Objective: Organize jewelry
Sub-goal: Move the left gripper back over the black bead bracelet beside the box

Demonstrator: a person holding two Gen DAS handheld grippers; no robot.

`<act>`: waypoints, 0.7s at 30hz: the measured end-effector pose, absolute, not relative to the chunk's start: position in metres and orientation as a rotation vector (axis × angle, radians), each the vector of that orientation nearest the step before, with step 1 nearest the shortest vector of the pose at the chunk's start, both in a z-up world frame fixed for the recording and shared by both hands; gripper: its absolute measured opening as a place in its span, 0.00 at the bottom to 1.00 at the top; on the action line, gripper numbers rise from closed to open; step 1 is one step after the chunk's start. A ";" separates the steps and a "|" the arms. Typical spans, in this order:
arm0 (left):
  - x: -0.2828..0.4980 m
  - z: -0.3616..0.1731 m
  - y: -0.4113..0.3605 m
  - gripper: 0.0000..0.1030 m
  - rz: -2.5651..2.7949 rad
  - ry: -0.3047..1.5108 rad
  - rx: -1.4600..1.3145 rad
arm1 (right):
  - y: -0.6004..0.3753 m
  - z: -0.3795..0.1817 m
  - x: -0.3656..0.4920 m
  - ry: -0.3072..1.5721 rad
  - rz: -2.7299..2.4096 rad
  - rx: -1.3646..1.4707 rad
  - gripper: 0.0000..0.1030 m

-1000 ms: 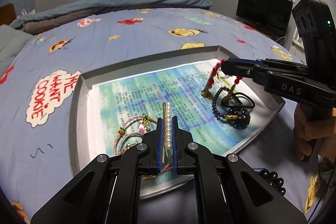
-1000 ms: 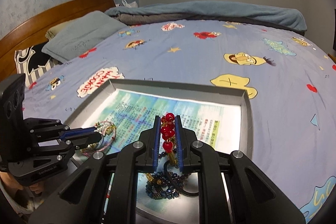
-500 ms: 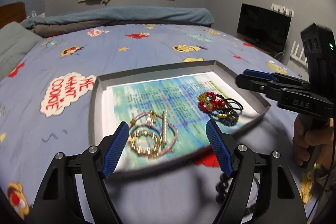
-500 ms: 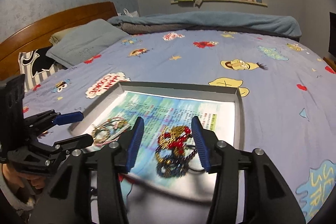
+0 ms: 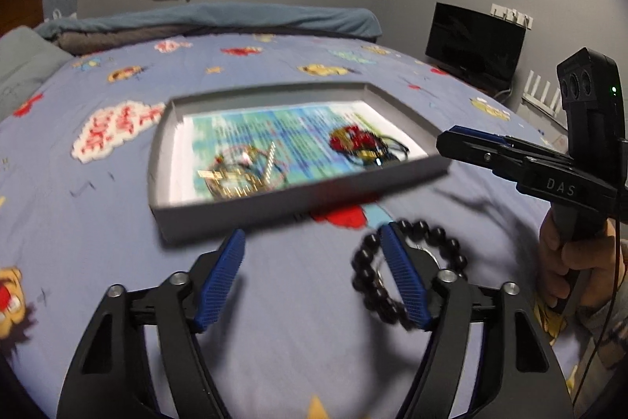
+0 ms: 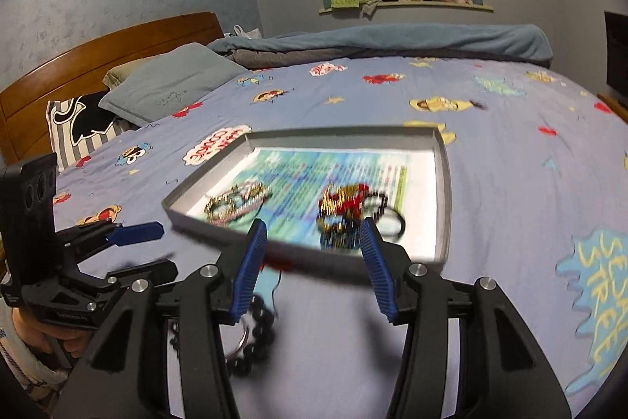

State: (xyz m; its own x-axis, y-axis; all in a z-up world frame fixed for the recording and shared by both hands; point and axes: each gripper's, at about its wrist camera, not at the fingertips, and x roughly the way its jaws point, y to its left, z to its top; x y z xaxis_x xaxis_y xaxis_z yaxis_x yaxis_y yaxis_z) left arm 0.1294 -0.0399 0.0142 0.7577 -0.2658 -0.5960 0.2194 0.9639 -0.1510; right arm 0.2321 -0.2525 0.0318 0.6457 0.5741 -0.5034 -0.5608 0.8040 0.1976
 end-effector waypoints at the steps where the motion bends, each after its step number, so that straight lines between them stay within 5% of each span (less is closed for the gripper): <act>1: 0.129 0.011 -0.041 0.62 -0.271 0.674 -0.081 | -0.254 0.028 0.230 0.587 0.644 0.030 0.48; 9: 0.137 -0.006 -0.056 0.48 -0.328 0.771 -0.103 | -0.258 0.005 0.214 0.640 0.656 0.063 0.48; 14: 0.142 -0.012 -0.064 0.21 -0.359 0.803 -0.096 | -0.257 0.003 0.212 0.640 0.658 0.063 0.49; 21: 0.123 0.006 -0.060 0.17 -0.383 0.684 -0.121 | -0.262 0.000 0.214 0.644 0.662 0.096 0.49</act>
State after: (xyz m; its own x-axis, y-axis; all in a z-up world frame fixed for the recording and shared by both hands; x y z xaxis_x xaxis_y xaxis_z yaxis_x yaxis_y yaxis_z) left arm 0.1226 -0.0598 0.0057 0.7084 -0.3835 -0.5925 0.3050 0.9234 -0.2330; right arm 0.2142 -0.2619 0.0005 0.6035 0.5996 -0.5256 -0.5423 0.7919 0.2807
